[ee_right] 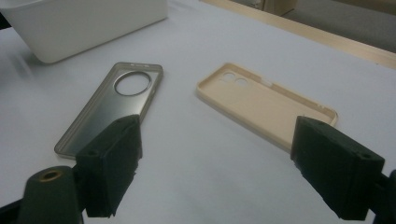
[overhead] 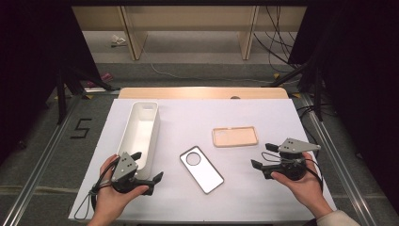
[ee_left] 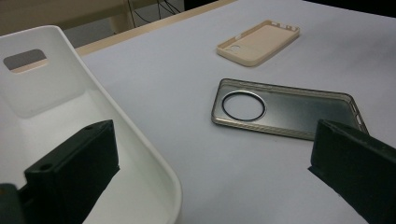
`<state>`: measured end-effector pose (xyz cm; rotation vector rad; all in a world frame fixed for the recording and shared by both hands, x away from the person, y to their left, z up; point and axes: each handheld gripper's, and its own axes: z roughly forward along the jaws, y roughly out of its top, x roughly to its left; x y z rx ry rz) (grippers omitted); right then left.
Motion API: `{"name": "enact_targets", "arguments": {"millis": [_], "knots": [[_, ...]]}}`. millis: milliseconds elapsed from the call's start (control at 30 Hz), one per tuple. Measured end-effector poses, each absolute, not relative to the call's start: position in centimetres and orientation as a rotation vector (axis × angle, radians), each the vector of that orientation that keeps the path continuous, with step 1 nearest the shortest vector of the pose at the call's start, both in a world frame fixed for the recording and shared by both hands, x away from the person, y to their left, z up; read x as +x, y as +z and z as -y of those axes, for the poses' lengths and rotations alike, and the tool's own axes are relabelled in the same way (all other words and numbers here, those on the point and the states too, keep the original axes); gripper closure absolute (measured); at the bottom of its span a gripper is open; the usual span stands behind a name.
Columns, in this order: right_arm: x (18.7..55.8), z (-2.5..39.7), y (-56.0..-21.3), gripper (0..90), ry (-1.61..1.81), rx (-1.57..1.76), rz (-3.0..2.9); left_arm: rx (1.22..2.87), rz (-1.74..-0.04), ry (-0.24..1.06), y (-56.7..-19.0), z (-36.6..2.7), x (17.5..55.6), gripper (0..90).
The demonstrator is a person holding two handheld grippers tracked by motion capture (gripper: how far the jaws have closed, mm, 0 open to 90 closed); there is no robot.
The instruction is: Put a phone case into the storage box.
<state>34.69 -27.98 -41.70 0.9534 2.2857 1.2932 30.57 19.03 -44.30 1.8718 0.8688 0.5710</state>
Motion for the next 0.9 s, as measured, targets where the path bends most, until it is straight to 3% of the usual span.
{"name": "enact_targets", "arguments": {"millis": [233,367,400,433,467,500,533,567,667,900], "knots": [[34.9,27.6,-41.8,21.6,1.282,0.962,-2.295,1.865,-0.869,0.569,-44.1,-19.1,30.5,0.8],[35.1,26.9,-42.1,48.0,1.239,0.934,-2.342,1.859,-0.871,0.575,-44.1,-19.1,30.6,2.7],[35.2,26.2,-42.2,61.6,1.183,0.911,-2.378,1.854,-0.873,0.576,-44.0,-19.1,30.6,4.3],[35.2,26.2,-42.2,61.6,1.183,0.911,-2.378,1.854,-0.873,0.576,-44.0,-19.1,30.6,5.0],[35.2,25.5,-42.4,73.2,1.163,0.881,-2.418,1.848,-0.874,0.574,-44.0,-19.1,30.5,5.5],[35.2,25.5,-42.4,73.2,1.163,0.881,-2.418,1.848,-0.874,0.574,-44.0,-19.1,30.5,5.8],[35.2,24.8,-42.5,83.1,1.122,0.857,-2.447,1.848,-0.875,0.574,-44.0,-19.1,30.5,6.0],[35.3,24.5,-42.5,86.1,1.11,0.854,-2.456,1.848,-0.875,0.575,-44.0,-19.1,30.5,6.3],[35.5,23.9,-42.7,90.0,1.086,0.856,-2.491,1.844,-0.875,0.577,-43.9,-19.1,30.5,6.7],[36.7,21.8,-43.9,90.0,1.019,0.91,-2.621,1.847,-0.87,0.576,-43.9,-19.0,30.5,7.6]]}}
